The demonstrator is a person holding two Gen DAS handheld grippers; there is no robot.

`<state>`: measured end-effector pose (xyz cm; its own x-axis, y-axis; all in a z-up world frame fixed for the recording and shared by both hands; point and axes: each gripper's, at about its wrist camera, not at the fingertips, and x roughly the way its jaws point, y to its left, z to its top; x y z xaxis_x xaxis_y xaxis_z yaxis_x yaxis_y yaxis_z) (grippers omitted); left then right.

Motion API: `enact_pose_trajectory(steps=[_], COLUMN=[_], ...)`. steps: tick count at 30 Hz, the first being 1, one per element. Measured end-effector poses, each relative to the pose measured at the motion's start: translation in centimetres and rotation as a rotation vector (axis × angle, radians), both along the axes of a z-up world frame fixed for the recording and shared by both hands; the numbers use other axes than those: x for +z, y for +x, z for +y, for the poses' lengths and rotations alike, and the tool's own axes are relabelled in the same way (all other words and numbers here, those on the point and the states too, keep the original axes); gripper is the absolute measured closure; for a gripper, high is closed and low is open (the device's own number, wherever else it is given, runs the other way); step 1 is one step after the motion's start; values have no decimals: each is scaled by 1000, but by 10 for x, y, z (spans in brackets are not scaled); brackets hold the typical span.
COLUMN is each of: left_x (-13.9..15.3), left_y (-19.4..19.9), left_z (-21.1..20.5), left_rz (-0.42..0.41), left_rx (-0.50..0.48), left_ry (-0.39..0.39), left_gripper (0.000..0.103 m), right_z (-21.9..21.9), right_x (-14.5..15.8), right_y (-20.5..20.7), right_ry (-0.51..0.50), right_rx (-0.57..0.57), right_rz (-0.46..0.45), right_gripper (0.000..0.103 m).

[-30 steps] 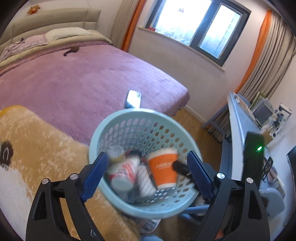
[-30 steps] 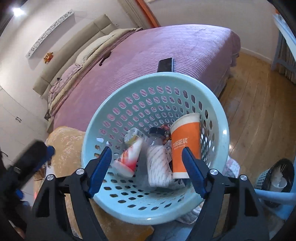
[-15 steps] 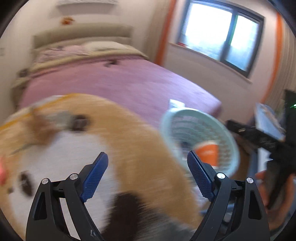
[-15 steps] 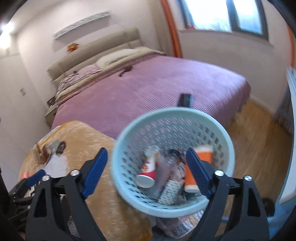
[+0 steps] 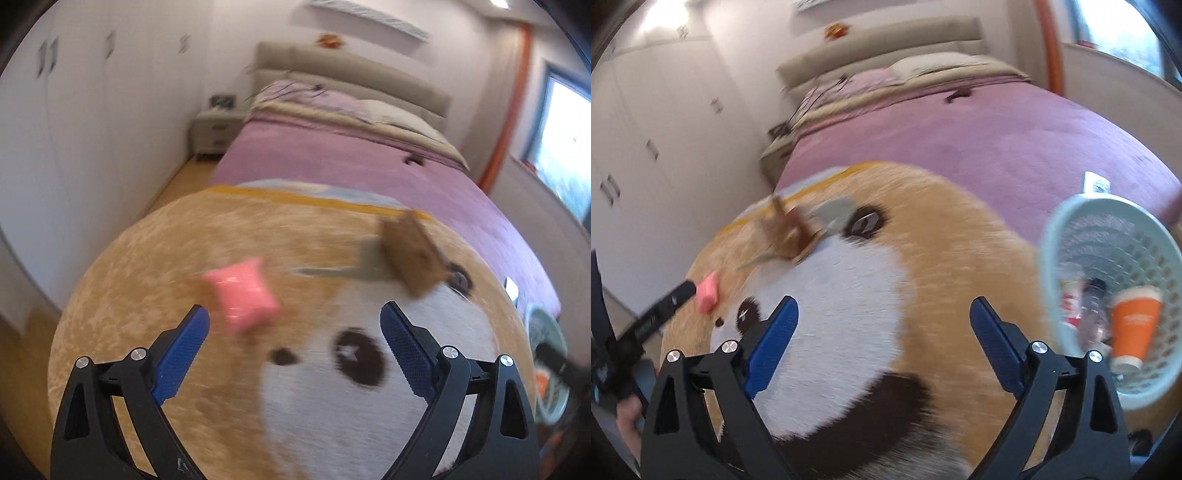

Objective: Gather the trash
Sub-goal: 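Grasp the pink bag with the left tool while the right tool grasps the brown booklet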

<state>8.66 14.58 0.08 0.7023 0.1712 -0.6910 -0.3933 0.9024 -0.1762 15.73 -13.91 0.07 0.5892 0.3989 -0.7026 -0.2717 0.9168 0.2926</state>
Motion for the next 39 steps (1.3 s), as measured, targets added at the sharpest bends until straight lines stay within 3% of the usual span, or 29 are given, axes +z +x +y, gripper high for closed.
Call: enact_pose_trajectory(steps=[7,15,22,27,30,32,33,37,39], left_x=[-16,-37,-40,-42,-43,-43,-43,-42,-42], left_y=[23,31,29,34,37,38,39,39,41], left_z=[47,51,54,51,48,47,47,44,43], left_rz=[41,52,58,67,78,84,85,86,89], left_rx=[0,68,58,44,34,31,29,30,26], left_ry=[-129,-33,-67,-42,-24,-14,-11,10,22], left_gripper=[12,12,12,12,13,13,14,26,31], right_z=[72,127,148,147,146,146,146,149,152], right_x=[8,-3,-17,-20,-20,-22,-23,-25,-24], right_y=[22,51,74,78,77,79,80,79,76], right_ry=[-59,-107,-111,-106,-113,-110,-106,-102,-108], right_rx=[154,222,215,200,186,193,201,228,244], right_rz=[-53,-100,-111,-113,-132,-116,-110,-100,-109], right_gripper=[13,13,13,15,26,41,44,71,79])
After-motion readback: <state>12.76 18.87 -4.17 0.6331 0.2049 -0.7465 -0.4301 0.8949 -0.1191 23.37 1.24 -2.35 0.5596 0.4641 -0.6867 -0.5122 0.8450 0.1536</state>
